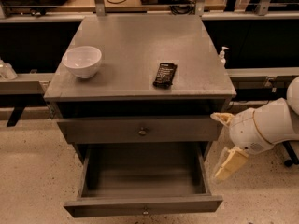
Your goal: Close middle drawer
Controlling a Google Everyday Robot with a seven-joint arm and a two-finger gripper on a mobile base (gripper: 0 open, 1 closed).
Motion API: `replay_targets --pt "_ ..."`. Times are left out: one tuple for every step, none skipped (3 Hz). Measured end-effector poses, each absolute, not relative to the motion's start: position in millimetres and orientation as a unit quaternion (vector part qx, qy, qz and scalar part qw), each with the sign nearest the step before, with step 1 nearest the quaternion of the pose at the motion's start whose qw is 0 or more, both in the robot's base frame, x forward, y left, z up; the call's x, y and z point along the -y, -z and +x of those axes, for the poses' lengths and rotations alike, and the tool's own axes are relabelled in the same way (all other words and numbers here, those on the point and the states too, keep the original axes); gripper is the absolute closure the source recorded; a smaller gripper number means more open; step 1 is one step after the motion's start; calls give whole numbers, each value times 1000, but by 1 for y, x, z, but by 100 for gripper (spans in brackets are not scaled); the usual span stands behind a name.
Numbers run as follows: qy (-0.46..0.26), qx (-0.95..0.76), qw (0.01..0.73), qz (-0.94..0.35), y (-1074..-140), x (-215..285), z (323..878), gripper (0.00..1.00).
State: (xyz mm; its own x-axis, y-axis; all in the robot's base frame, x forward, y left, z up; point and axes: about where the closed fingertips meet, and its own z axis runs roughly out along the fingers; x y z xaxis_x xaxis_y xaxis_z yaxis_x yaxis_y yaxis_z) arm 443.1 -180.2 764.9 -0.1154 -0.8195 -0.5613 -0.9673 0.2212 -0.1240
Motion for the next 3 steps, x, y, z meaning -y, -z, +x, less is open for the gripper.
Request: replay_targets --pt "-181 -707 276 -626 -710 151 420 0" --pt "-210 -671 329 -631 -643 119 400 0" --pt "-200 -649 351 -645 -629 116 405 0"
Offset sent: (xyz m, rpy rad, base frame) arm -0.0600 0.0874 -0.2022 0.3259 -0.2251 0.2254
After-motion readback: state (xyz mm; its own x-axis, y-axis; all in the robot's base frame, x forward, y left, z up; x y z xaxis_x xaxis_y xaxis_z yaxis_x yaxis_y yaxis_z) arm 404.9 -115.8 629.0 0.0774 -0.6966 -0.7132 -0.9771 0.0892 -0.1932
